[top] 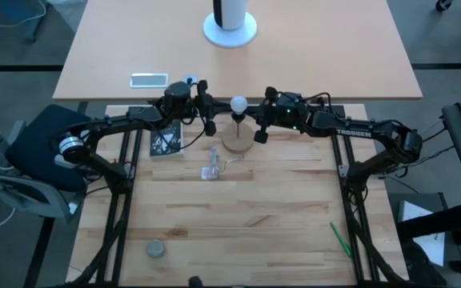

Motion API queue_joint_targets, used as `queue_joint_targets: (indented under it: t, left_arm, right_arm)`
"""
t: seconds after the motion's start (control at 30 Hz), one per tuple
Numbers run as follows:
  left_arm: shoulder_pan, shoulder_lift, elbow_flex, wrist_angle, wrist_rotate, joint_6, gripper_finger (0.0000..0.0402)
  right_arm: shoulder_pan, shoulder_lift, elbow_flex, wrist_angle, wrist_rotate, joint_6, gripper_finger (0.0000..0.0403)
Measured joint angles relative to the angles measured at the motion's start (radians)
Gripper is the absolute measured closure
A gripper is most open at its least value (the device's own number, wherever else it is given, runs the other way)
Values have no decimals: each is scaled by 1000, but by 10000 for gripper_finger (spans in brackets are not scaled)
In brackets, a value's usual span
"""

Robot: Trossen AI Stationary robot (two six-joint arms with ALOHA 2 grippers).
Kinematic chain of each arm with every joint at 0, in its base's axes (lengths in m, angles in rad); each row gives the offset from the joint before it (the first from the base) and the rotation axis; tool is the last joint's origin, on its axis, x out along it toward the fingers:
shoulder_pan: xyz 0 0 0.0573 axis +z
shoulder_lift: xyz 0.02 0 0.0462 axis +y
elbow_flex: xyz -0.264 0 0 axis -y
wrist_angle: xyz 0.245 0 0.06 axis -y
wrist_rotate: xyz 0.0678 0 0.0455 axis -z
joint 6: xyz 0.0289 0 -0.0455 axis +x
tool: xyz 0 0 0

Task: Screw lightbulb
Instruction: Insert the lightbulb into the black lamp

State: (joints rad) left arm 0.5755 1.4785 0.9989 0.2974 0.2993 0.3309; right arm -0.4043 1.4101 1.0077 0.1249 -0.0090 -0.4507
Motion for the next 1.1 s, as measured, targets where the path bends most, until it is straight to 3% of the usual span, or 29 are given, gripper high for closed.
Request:
queue_joint_targets:
  t: [0.3, 0.97, 1.1]
  left_arm:
    - [0, -25, -1, -57, 49, 0, 401]
    - [0, 12, -1, 28, 46, -8, 401]
    - [0, 12, -1, 29, 8, -8, 401]
  right_arm:
    - [-7, -1, 0, -35, 109, -35, 403]
    - [-9, 1, 0, 17, 63, -42, 403]
    - [-2, 1, 0, 14, 55, -42, 403]
